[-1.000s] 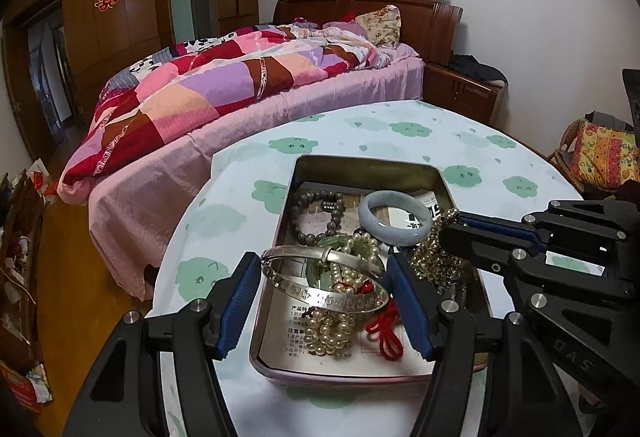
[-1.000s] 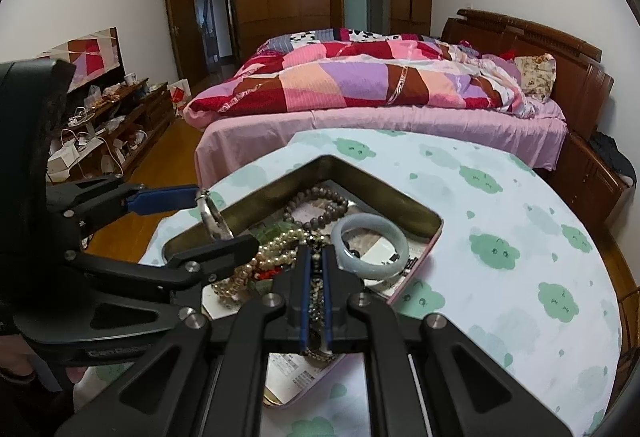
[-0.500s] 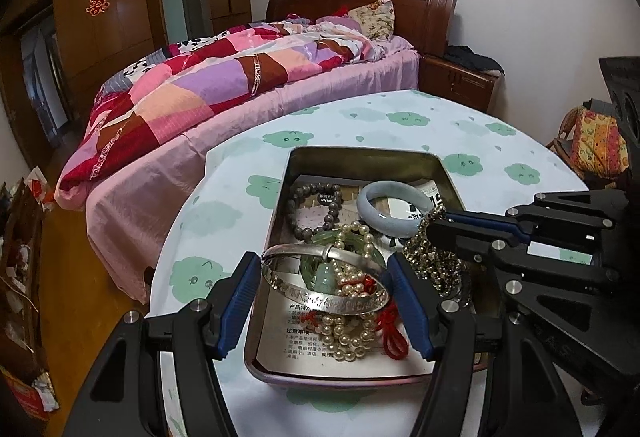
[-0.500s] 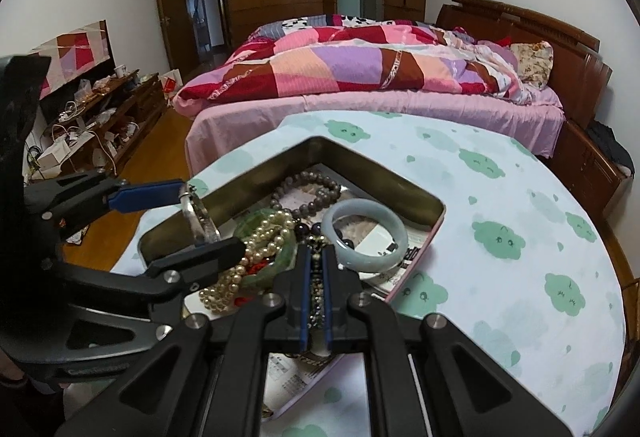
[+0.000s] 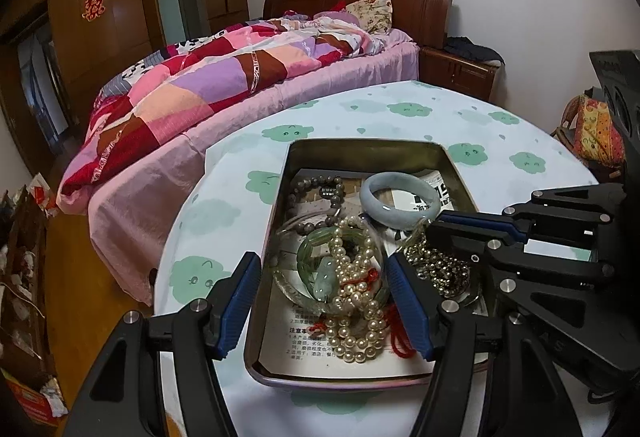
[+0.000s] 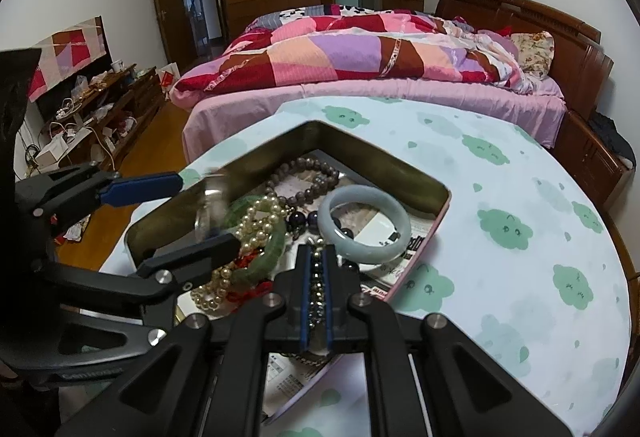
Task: Organize jewelry
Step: 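Open both tools to drop the bangle and chain into the tin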
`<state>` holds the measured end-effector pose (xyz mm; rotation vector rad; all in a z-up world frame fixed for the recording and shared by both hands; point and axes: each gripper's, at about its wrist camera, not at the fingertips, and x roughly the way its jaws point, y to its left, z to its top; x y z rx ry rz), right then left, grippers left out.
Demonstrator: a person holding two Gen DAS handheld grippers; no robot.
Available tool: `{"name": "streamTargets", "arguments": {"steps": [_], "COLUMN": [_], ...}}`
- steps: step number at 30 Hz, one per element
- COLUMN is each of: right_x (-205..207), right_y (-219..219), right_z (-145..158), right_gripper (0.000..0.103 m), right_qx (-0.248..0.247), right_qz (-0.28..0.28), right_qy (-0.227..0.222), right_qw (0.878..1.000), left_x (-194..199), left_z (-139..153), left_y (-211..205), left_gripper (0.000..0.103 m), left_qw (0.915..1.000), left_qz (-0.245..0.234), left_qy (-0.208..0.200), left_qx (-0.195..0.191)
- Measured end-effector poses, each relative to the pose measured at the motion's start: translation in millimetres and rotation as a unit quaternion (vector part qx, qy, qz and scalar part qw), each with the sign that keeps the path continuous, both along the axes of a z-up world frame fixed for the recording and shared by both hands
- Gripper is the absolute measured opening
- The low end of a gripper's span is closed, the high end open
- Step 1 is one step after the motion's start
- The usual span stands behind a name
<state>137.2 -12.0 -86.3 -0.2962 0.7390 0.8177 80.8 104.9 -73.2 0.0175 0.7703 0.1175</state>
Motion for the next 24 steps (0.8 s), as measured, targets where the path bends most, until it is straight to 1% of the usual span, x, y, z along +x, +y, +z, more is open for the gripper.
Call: {"name": "streamTargets", "arguments": {"steps": [3,17,20,21,22,23,24], "right_x": [1,1,2,3,4,5,7], "right_y": [1,1,1,-1,-2,-5,-7], "right_z": [-2,-4,-3,-3,-2,-1,0], "right_gripper": [0.008,0.009,0.016,0.022,0.031,0.037,0.047], "right_qx": [-0.001,-0.002,0.005,0.008,0.010,0.016,0.020], "right_qz": [0.000,-0.002,-0.003,-0.006,-0.009,-0.015,-0.019], "right_qy": [0.002,0.005,0.010,0.012,0.014,0.017,0.019], "right_qw": [1.000,1.000,1.000,1.000,1.000,1.000,0.999], "left_x": [0,-1,-4,-5,-7,-8,-11], "left_z": [-1,-2,2,3,5,7,11], "left_y": [0,3,2,3,4,5,7], "left_gripper": [0.066,0.066,0.067,0.068,0.068,0.069,0.072], "left_qw": [1.0000,0.9999,0.9998,0.9998,0.9998,0.9997,0.9997], "left_qz": [0.000,0.005,0.010,0.013,0.017,0.019,0.022], "left_qy": [0.001,0.003,0.000,-0.001,-0.004,-0.006,-0.011], "left_qx": [0.007,0.009,0.015,0.015,0.014,0.013,0.010]}}
